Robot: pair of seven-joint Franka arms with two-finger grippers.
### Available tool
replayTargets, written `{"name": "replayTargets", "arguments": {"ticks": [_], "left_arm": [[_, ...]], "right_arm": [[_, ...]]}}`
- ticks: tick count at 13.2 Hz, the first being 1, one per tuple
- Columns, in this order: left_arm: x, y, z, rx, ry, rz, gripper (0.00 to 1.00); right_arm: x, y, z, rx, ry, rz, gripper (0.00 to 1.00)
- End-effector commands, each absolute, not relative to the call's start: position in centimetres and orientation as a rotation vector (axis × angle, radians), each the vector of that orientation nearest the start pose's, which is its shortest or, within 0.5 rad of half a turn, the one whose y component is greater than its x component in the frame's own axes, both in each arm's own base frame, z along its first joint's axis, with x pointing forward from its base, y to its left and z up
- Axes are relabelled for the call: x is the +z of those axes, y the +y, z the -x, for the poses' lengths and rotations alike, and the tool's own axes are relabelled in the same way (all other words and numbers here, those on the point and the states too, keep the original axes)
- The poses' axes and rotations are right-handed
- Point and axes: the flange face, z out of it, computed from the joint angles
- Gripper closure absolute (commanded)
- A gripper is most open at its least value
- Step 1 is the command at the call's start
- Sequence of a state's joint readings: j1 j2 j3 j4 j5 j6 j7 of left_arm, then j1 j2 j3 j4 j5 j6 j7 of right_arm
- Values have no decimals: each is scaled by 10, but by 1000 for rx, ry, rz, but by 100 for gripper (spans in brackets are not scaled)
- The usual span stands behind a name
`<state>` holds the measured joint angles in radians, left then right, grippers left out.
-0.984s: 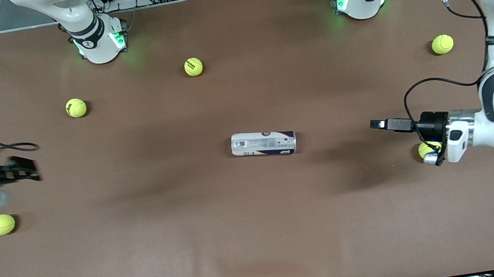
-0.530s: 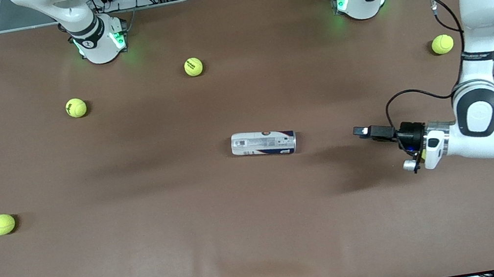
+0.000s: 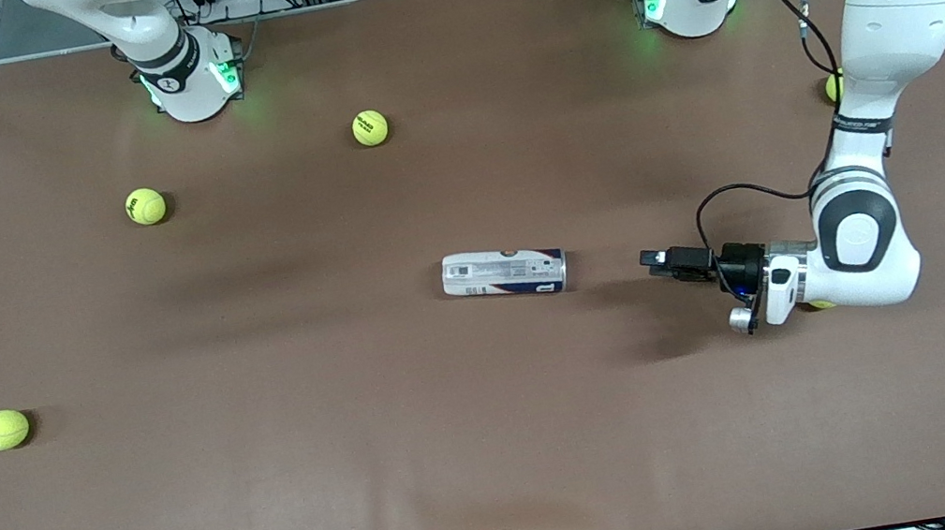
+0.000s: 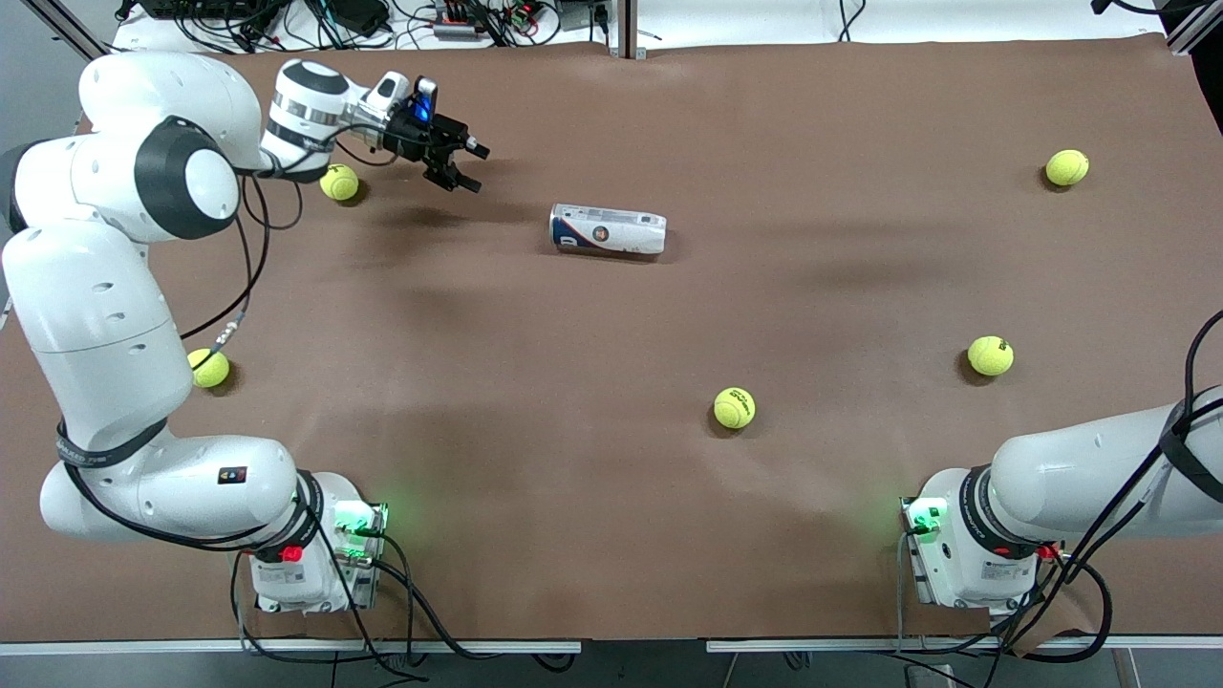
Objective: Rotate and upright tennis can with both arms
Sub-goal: 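Grasp the can's open end with the left gripper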
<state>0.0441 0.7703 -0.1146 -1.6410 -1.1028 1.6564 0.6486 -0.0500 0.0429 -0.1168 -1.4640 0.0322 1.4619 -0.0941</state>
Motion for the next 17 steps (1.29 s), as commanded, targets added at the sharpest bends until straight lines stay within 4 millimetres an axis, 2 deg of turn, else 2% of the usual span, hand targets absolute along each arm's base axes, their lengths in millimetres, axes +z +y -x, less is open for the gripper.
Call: {"name": "replayTargets", "arguments": {"ticks": [1,2,4,7,9,13,14,15,16,17], "left_arm": [[168,-145,-617,-334,-97,-1842,0],[162,-156,-615,-317,-91,-1854,0],[145,-178,-610,-298,-70,-1846,0],[131,-205,-602,-296,-38,-1842,0],[119,-215,-598,-274,-15,-1813,0],[117,-242,-592,-267,12,-1796,0],[116,-249,-589,-268,14,-1795,9],[117,-251,-588,-268,29,-1783,24],[116,-254,-585,-274,31,-1782,32],[115,-252,-583,-277,35,-1783,48]], "right_arm": [[648,-87,-537,62,165,3082,0],[650,-90,-537,45,191,3082,0],[649,-85,-539,51,267,3077,0],[645,-82,-540,78,307,3074,0],[649,-78,-540,69,325,3062,0],[649,-68,-538,123,294,3061,0],[648,-59,-539,130,270,3070,0],[648,-53,-540,129,253,3085,0],[650,-57,-539,124,267,3084,0],[653,-63,-538,114,280,3080,0]]}}
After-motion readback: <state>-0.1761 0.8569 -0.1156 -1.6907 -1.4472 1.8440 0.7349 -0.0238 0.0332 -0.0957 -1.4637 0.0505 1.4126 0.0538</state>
